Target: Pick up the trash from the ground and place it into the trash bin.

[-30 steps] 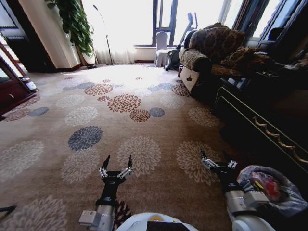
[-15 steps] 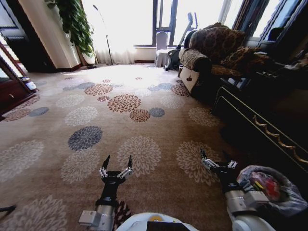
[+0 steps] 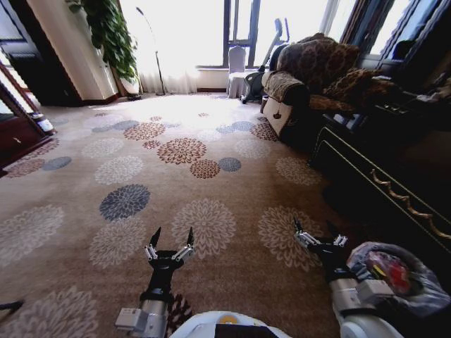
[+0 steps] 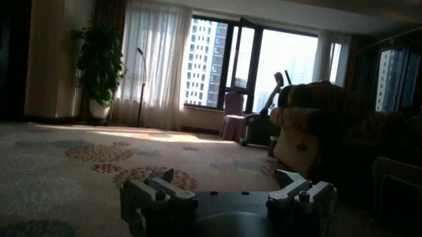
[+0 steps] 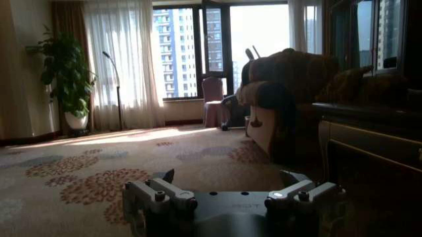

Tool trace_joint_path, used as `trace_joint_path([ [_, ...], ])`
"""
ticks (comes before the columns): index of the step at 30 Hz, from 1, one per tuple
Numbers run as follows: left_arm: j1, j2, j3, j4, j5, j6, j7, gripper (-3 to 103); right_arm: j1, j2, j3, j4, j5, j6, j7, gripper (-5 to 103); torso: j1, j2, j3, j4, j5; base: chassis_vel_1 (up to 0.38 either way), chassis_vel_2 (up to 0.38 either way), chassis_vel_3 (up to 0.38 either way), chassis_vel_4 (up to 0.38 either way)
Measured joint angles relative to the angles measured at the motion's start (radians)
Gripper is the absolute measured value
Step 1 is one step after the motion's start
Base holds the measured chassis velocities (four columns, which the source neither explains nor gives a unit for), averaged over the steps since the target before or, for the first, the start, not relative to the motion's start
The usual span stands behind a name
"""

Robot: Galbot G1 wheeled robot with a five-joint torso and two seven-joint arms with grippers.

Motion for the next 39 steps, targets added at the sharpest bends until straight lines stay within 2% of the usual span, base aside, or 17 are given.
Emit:
trace_joint_path([
  [39,0.000,0.000,0.000,0.000,0.000,0.000,0.000,100,0.000,0.000,0.000,0.000,0.000,0.000,0.000,100,0.000,0.000,0.000,0.0000,0.0000,0.000,0.000,0.000,0.000],
])
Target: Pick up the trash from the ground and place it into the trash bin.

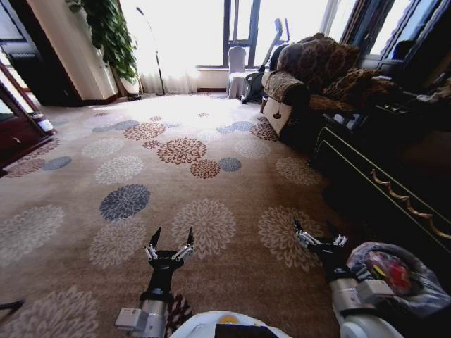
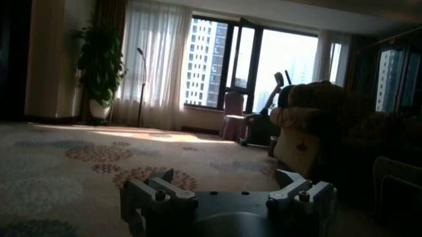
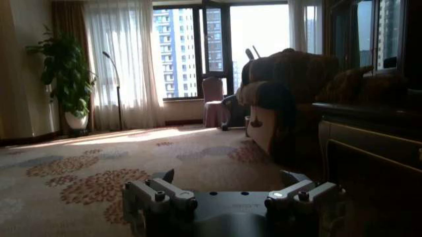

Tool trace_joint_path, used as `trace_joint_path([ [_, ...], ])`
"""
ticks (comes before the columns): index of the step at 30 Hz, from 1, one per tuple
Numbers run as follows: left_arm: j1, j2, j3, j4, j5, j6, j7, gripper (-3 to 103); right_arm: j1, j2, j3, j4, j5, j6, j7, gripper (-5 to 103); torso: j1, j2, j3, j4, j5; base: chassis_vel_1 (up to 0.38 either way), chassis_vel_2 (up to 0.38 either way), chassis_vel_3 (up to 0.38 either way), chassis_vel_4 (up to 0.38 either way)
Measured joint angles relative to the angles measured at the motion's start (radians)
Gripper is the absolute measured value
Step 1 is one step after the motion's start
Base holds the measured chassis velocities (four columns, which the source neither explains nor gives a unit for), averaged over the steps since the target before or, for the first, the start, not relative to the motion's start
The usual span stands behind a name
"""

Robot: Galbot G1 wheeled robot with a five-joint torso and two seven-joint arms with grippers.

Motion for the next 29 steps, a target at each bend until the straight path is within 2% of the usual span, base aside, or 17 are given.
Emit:
trace_joint_path([
  [29,0.000,0.000,0.000,0.000,0.000,0.000,0.000,100,0.000,0.000,0.000,0.000,0.000,0.000,0.000,100,0.000,0.000,0.000,0.0000,0.0000,0.000,0.000,0.000,0.000],
])
